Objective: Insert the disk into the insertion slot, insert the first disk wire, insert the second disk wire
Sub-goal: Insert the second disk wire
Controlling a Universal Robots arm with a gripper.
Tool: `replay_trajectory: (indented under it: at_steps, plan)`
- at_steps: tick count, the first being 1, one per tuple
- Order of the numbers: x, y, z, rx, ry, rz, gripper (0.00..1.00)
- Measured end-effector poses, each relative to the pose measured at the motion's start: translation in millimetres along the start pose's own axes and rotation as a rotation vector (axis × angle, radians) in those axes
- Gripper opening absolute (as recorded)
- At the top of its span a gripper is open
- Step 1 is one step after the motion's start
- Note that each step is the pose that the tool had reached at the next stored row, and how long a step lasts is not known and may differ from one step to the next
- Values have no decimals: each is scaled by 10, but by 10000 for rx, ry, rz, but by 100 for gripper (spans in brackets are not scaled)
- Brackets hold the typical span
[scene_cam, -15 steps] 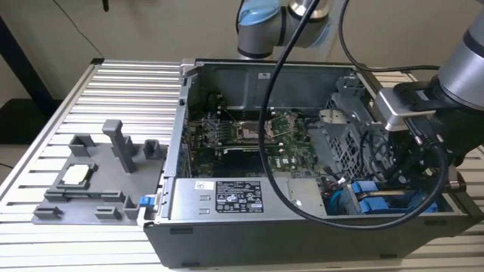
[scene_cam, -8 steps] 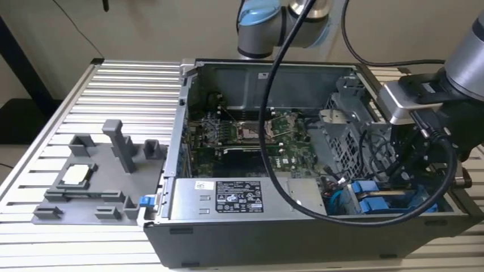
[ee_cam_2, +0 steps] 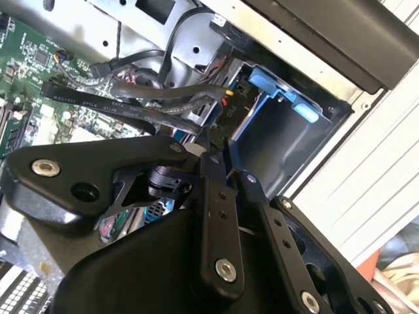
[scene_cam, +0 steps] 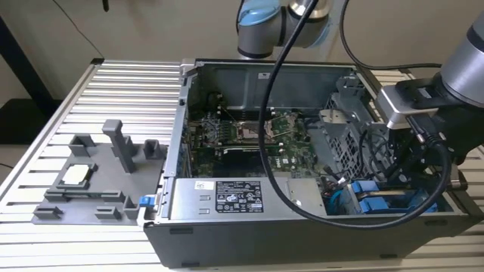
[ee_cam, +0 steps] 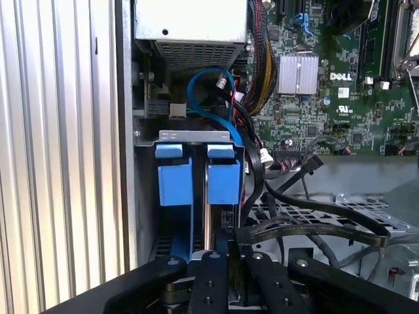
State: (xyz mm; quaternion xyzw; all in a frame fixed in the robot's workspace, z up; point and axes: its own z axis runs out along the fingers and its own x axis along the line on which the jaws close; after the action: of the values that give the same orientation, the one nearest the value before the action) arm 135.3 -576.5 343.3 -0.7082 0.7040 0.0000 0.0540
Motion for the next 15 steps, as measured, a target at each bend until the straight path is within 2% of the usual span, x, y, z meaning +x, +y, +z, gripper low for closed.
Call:
replay_trajectory:
  at_steps: [15]
  plan:
    - [-6, 4, 56, 63, -19, -3, 16]
